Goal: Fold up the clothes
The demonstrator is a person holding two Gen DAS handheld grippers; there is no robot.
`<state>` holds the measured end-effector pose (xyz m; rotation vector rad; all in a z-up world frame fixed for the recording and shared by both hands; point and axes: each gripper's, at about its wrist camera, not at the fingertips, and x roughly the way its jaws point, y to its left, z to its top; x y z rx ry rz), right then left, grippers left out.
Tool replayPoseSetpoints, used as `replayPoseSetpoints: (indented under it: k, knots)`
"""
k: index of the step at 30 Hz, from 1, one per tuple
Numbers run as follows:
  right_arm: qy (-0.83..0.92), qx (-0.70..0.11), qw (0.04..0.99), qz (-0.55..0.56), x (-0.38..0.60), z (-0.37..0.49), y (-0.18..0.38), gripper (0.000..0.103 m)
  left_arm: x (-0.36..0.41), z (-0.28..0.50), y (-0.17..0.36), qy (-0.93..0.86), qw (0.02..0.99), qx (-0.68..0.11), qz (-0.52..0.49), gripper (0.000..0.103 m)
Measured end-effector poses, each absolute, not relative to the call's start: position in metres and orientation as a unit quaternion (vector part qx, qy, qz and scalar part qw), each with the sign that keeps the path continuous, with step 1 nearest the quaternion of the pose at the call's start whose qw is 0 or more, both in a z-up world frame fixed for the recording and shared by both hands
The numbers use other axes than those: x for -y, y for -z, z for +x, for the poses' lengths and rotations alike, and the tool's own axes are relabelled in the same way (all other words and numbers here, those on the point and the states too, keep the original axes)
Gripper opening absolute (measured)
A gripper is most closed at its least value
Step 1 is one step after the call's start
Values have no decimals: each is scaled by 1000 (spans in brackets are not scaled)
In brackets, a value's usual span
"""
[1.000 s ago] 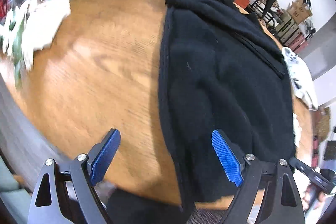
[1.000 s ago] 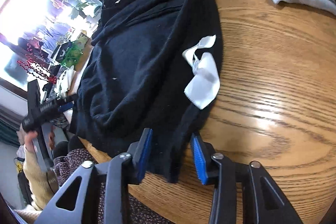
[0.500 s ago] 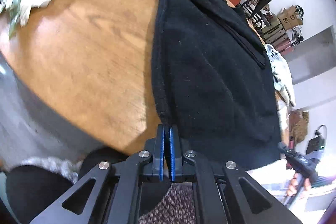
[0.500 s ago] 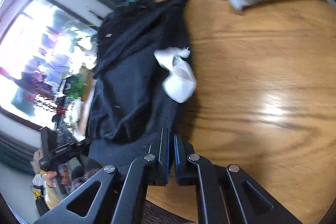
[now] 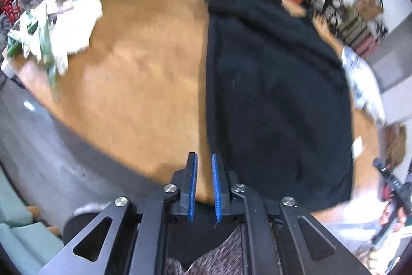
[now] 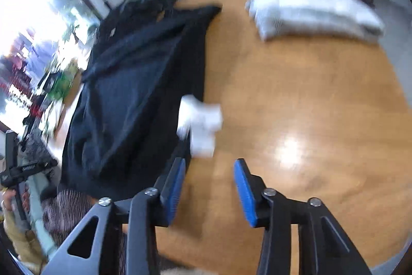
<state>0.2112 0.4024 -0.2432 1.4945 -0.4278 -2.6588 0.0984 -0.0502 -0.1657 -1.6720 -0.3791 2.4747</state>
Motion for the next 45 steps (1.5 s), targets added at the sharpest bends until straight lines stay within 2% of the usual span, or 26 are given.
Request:
replayPoseSetpoints:
  k: [1, 2, 3, 4, 5, 6, 7, 10, 12, 13, 14, 20, 24, 25, 26, 29, 32, 36, 37, 39, 40, 45]
  knots:
    - [867, 134, 35, 479, -398, 198, 242, 32, 44, 87, 161, -827, 69, 129, -543, 38]
    - [870, 130, 40, 474, -394, 184, 241, 27, 36, 75, 156, -834, 75, 131, -530, 57]
    - [873, 126, 45, 469, -389, 170, 241, 24, 29, 67, 156, -841, 81, 132, -519, 60]
    - [871, 124, 55, 472, -382, 153, 245, 19, 17, 56, 158, -850, 76, 122, -507, 57]
    - [867, 124, 60, 478, -373, 138, 251, 18, 4, 43, 160, -860, 68, 111, -494, 50]
    - [863, 123, 64, 485, -365, 124, 258, 17, -10, 30, 162, -869, 60, 99, -481, 26]
    - [860, 127, 60, 491, -360, 111, 267, 16, -16, 23, 169, -866, 52, 85, -489, 16]
    - [839, 161, 55, 517, -356, 88, 293, 16, -25, 8, 201, -834, 48, 103, -539, 12]
    - [841, 171, 57, 510, -357, 88, 298, 12, -19, 9, 208, -841, 38, 106, -530, 9]
    - [841, 172, 58, 509, -359, 89, 299, 9, -15, 12, 209, -844, 31, 102, -525, 3]
    - [840, 172, 56, 511, -363, 91, 301, 0, -7, 13, 210, -844, 35, 110, -524, 3]
    - [830, 192, 44, 522, -393, 109, 303, 0, 26, 26, 209, -848, 24, 104, -519, 3]
    - [843, 104, 23, 527, -380, 120, 296, 0, 29, 10, 209, -839, 23, 109, -533, 3]
    - [846, 98, 28, 524, -374, 121, 294, 2, 32, 14, 205, -835, 20, 118, -538, 3]
    - [847, 96, 35, 521, -369, 122, 290, 9, 27, 21, 194, -839, 33, 125, -528, 3]
    - [856, 125, 78, 495, -352, 130, 272, 13, -1, 44, 172, -848, 86, 103, -513, 3]
    - [844, 122, 134, 505, -321, 144, 266, 18, -32, 66, 178, -826, 156, 78, -536, 3]
    - [832, 79, 141, 531, -297, 160, 284, 19, -38, 78, 208, -816, 118, 38, -565, 3]
    - [830, 77, 132, 536, -296, 162, 289, 19, -30, 79, 210, -820, 112, 48, -560, 3]
    - [830, 77, 117, 540, -301, 164, 296, 9, -12, 82, 211, -827, 105, 66, -548, 3]
    - [832, 81, 112, 537, -306, 164, 297, 0, -5, 84, 212, -828, 107, 73, -545, 3]
    - [829, 106, 102, 540, -319, 167, 296, 0, 12, 96, 219, -829, 119, 87, -540, 3]
